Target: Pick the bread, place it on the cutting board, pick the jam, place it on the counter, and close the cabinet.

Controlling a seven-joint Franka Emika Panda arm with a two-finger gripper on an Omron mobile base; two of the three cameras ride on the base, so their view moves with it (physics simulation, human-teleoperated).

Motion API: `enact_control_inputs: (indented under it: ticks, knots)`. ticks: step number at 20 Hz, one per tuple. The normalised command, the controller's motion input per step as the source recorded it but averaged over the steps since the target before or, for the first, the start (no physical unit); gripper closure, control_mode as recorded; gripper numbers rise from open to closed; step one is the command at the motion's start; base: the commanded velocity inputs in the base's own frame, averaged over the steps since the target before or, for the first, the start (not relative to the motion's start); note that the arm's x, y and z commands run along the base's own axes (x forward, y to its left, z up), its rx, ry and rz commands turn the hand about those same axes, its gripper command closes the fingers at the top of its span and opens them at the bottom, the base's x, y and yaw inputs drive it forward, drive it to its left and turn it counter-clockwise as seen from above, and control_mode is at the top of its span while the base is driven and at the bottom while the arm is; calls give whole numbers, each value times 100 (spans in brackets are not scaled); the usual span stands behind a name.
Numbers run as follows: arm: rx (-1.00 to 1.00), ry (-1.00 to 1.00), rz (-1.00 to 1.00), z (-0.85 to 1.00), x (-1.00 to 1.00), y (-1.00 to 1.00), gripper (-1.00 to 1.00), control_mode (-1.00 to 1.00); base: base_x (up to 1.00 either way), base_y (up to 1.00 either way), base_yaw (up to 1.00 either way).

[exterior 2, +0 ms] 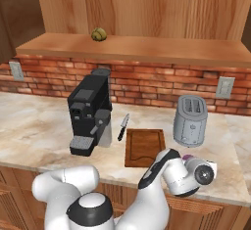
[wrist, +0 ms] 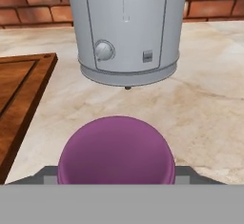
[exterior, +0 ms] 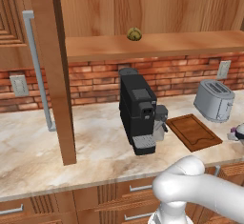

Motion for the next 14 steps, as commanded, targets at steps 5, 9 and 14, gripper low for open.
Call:
enact_control_inputs:
  ticks: [5,9,14]
  knots:
    - [0,1,0,0,0,0,-100,-100,0,0,0]
    - [0,0,1,1,0,0,-100,-100,0,0,0]
    - [0,-1,1,12,-1,0,-100,-100,0,0,0]
